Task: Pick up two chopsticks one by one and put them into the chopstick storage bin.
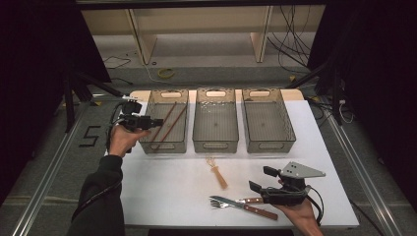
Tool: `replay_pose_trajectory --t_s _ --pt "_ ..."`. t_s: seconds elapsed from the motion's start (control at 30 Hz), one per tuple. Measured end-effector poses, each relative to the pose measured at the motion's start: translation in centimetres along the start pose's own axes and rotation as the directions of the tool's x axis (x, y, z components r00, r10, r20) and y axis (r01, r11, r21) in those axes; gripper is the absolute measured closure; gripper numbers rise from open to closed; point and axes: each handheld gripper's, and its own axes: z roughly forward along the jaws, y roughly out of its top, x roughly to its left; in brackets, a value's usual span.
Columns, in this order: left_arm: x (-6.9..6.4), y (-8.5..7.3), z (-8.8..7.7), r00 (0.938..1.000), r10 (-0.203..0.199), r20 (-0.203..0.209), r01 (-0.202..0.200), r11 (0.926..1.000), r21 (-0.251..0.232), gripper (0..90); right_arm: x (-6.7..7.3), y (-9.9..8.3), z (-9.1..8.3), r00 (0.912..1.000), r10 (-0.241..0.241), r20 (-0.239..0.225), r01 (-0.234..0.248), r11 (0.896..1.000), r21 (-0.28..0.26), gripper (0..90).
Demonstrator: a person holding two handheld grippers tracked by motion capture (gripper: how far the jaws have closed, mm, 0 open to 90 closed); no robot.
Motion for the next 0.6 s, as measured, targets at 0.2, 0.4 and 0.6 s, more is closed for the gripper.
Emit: replay_pose_trajectory --t_s 0.2,0.4,0.6 --pt "-1.3 -1.6 -1.2 0.9993 0.011 0.034 -0.010 0.9991 -0.041 29.9 0.2 0.8 0.5 0.9999 -0.008 0.008 0.008 1.000 0.015 25.0" --pt "-2.2 -3.6 -2.1 0.9984 0.027 0.050 -0.024 0.9971 -0.072 26.5 0.4 1.7 1.1 0.9998 -0.017 0.008 0.017 0.999 0.032 24.9" --pt "-2.5 -5.3 -2.5 0.9971 0.039 0.065 -0.032 0.9937 -0.107 24.9 0.4 2.7 2.5 0.9997 -0.023 0.011 0.023 0.998 0.057 24.6"
